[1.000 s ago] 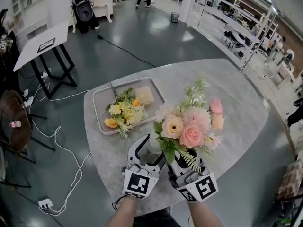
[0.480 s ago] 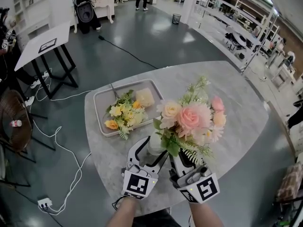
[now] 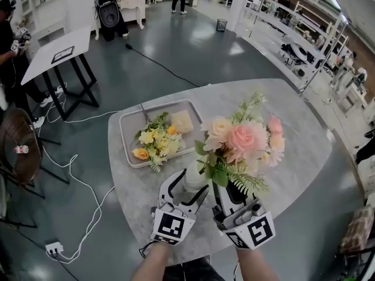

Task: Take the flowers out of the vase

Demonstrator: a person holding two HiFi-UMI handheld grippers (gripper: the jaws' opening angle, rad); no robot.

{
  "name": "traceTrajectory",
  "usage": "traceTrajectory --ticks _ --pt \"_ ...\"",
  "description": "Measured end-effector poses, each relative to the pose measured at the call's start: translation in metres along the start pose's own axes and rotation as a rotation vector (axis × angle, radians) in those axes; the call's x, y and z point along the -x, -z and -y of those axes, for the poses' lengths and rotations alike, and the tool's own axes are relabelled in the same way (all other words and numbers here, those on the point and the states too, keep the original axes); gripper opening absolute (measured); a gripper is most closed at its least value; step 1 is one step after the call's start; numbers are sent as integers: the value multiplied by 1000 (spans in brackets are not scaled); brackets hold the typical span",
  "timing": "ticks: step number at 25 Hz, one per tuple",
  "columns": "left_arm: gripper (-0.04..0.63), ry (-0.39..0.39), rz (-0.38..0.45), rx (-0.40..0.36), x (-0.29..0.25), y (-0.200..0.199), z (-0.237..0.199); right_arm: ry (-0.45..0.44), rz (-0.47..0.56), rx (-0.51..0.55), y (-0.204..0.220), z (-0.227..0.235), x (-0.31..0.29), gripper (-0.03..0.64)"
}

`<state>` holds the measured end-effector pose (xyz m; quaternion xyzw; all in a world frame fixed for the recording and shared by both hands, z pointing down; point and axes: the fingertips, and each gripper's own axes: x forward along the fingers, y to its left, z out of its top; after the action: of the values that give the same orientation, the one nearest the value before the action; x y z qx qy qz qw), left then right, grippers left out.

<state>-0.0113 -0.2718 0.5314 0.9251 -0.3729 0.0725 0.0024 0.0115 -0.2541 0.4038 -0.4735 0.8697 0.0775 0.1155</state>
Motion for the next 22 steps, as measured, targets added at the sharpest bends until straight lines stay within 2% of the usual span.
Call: traceTrajectory --ticks 22 --pt "320 36 -74 -41 -3 -3 6 -47 -65 33 -10 6 -8 44"
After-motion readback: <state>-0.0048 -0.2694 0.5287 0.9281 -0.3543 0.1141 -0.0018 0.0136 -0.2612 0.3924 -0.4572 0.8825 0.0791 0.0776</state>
